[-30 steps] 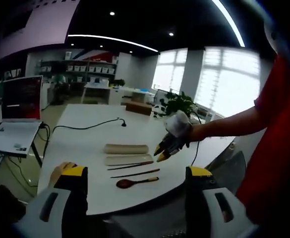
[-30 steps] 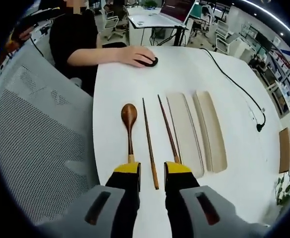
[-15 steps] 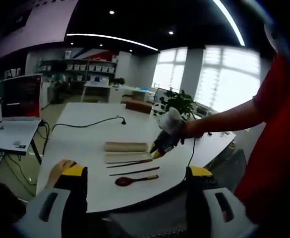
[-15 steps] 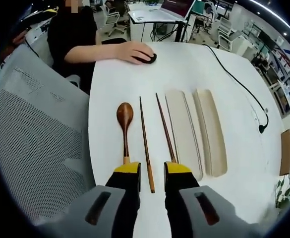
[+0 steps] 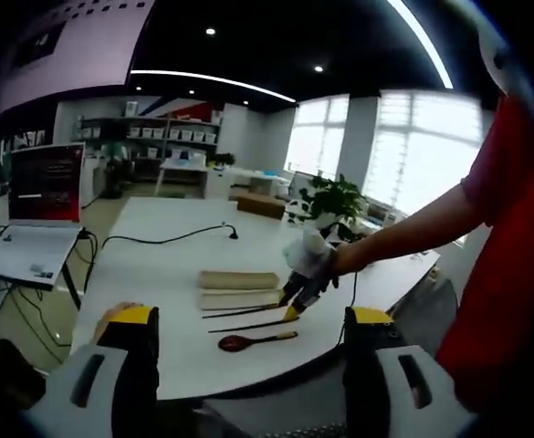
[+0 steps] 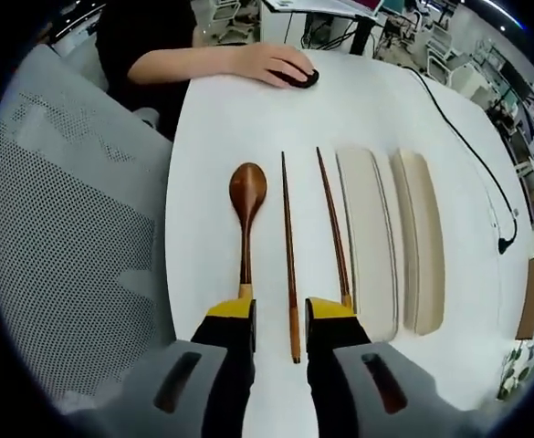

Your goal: Arrange the utensils inside the cutlery case until each visible utensil rests in its matching compartment.

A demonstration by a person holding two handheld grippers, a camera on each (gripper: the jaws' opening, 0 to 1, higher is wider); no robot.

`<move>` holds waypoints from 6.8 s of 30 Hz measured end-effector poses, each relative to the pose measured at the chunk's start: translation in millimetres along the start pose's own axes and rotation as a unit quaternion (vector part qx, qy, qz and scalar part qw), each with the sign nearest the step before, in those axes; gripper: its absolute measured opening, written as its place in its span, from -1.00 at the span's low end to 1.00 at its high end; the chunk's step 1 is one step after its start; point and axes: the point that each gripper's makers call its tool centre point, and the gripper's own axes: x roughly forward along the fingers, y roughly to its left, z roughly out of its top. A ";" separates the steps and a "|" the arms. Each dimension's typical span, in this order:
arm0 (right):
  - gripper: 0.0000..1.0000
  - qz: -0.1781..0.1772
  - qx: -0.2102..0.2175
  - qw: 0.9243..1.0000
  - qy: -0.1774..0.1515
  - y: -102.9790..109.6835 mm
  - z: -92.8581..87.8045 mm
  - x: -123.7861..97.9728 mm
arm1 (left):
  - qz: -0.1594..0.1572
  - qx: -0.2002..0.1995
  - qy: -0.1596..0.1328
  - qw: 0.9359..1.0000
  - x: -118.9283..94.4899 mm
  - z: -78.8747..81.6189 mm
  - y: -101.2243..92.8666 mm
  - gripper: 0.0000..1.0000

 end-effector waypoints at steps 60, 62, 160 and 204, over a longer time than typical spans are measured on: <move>-0.70 0.005 0.012 0.999 0.029 -9.1 1.2 28.9 | 0.000 -0.026 -0.006 1.000 -9.8 -5.1 6.3 0.64; -0.70 0.005 0.012 0.999 0.029 -9.5 0.9 29.3 | 0.003 -0.028 -0.007 1.000 -10.4 -4.7 7.5 0.63; -0.89 0.021 0.026 0.995 0.099 -23.3 -15.9 60.4 | 0.011 -0.003 0.036 0.999 -10.1 -15.3 6.4 0.52; -1.00 -0.005 0.038 0.995 0.095 -17.0 -18.5 40.8 | -0.027 -0.015 0.024 0.999 -17.2 -22.1 22.1 0.49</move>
